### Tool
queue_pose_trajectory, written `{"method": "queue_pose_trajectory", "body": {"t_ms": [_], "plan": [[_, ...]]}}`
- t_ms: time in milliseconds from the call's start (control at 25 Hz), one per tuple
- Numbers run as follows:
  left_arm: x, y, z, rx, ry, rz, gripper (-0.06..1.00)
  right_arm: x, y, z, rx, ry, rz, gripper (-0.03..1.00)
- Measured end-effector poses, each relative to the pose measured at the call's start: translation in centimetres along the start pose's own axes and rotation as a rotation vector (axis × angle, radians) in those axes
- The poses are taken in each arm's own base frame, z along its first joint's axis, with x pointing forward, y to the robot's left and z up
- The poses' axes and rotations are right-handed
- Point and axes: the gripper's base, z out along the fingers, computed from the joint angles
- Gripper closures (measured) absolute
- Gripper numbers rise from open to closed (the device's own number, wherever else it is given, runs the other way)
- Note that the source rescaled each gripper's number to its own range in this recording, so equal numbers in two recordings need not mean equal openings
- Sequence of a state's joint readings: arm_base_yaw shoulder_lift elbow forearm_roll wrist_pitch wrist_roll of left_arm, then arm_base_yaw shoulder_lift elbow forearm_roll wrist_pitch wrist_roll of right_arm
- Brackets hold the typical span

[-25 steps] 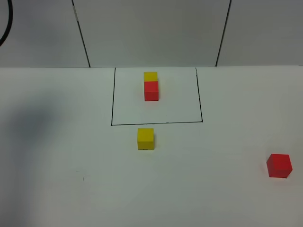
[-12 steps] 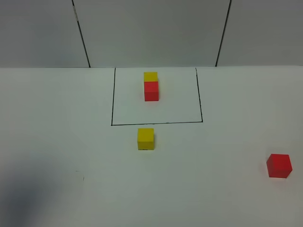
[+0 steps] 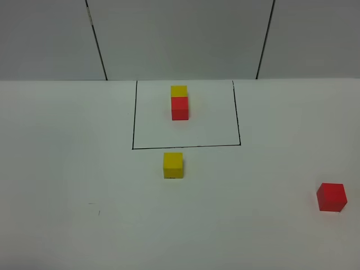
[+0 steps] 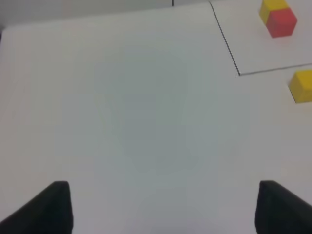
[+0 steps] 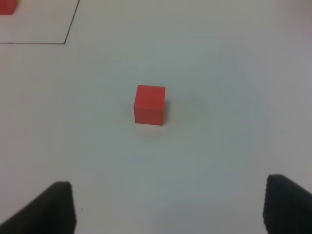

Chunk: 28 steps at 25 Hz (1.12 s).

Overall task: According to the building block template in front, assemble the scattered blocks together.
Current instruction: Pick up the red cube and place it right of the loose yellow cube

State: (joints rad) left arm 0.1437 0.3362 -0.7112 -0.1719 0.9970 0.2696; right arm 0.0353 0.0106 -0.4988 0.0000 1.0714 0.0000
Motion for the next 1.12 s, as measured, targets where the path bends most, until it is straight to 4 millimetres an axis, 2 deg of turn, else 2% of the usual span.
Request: {"method": "queue_pose_trajectory", "body": {"t_ms": [160,480,720,1120], "plan": [[2.8,-0.6,-0.3,0.011,0.026,-0.013,0.17,0.0,0.0,0.0,0.0,0.0,0.0,0.35],[6.0,-1.4,-1.4,0.012,-0.022,-0.008,0.17,0.0,0.0,0.0,0.0,0.0,0.0,0.35],[7.0,-1.5,-1.1,0.008,-0.038,-0.007,0.17,0.0,0.0,0.0,0.0,0.0,0.0,0.35],[7.2,-1.5,-1.0,-0.002,-0.07,-0.029,0.18,0.0,0.0,0.0,0.0,0.0,0.0,0.35]]}}
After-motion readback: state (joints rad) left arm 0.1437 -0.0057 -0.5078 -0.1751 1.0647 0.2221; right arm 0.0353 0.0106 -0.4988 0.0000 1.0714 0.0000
